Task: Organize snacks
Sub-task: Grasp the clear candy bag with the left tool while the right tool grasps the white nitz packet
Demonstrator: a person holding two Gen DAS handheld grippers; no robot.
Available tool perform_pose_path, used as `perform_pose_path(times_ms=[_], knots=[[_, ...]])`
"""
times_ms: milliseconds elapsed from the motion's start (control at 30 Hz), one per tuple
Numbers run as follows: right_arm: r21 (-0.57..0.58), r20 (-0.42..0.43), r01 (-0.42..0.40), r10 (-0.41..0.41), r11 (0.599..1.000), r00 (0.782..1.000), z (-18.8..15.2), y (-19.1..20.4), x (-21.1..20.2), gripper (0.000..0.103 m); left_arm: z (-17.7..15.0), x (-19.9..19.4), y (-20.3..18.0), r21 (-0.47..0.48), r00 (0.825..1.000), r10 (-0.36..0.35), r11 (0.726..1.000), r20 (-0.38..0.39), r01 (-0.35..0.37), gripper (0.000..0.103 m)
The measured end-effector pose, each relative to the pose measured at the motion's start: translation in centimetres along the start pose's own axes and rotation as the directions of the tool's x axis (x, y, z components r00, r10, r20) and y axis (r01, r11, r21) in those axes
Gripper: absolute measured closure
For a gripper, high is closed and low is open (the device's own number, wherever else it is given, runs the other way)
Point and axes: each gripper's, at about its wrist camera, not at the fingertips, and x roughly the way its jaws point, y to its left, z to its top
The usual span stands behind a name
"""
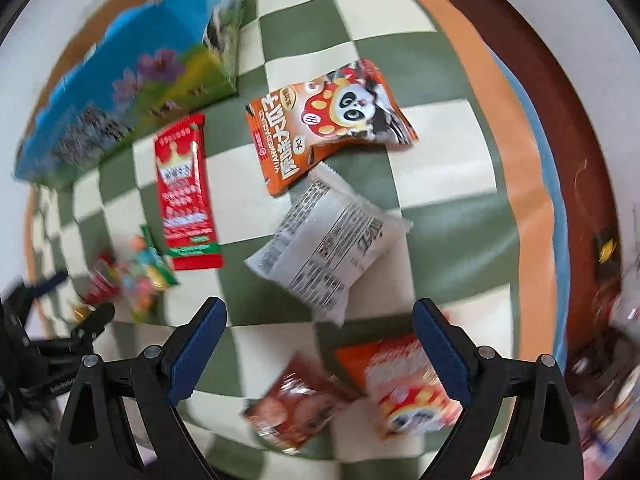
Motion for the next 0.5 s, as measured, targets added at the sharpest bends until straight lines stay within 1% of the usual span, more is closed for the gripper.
perform_pose_path(times_ms=[33,133,167,200,233,267,300,333,367,400,433,500], knots=[[-0.004,-0.011,0.022,-0.022,1.000,1.000,0.3,0.0,0.3,0.007,0.6,1.1,-0.8,0.036,0.999,-0.010,0.999,-0.031,0.011,0.011],[0.097,-0.036,-0.052,0.056,0.994,0.998,1.4,-1.1,1.0,0.007,1.5,2.9,-2.3,0.088,0.997,-0.013,0.996,-0.073,0.019,0.011],[0.144,-0.040,-0.067,0.073,0.987,0.997,1.6,-1.7,1.3,0.007,1.8,3.4,-2.7,0.098,0.997,-0.013,0.995,-0.081,0.021,0.019],[0.203,-0.039,-0.093,0.103,0.975,0.994,2.0,-2.4,1.6,0.007,1.9,4.0,-2.9,0.094,0.996,0.009,0.996,-0.085,-0.001,0.027],[0.245,-0.036,-0.108,0.120,0.963,0.992,2.2,-2.8,1.9,0.007,2.1,4.1,-2.8,0.087,0.996,0.025,0.996,-0.086,-0.018,0.040],[0.294,-0.037,-0.124,0.141,0.948,0.989,2.4,-3.4,2.4,0.007,2.2,4.3,-2.5,0.055,0.995,0.020,0.998,-0.094,-0.015,0.044],[0.338,-0.042,-0.140,0.164,0.931,0.986,2.5,-3.8,3.1,0.007,2.2,4.3,-1.8,-0.010,0.995,-0.013,1.000,-0.099,0.012,0.044],[0.368,-0.044,-0.148,0.176,0.918,0.983,2.6,-4.1,3.6,0.010,2.2,4.3,-1.0,-0.075,0.994,-0.051,0.996,-0.101,0.043,0.044],[0.398,-0.048,-0.152,0.186,0.905,0.981,2.7,-4.3,4.3,0.018,2.1,4.3,-0.3,-0.137,0.990,-0.091,0.988,-0.104,0.076,0.045],[0.409,-0.051,-0.150,0.186,0.900,0.981,2.7,-4.5,4.7,0.025,1.9,4.3,0.7,-0.217,0.984,-0.146,0.969,-0.106,0.121,0.045],[0.412,-0.054,-0.145,0.183,0.899,0.982,2.6,-4.6,5.1,0.038,1.6,4.4,1.6,-0.285,0.976,-0.193,0.946,-0.103,0.157,0.045],[0.391,-0.051,-0.124,0.156,0.912,0.986,2.6,-4.3,5.8,0.041,1.0,4.8,2.9,-0.387,0.959,-0.266,0.898,-0.097,0.210,0.045]])
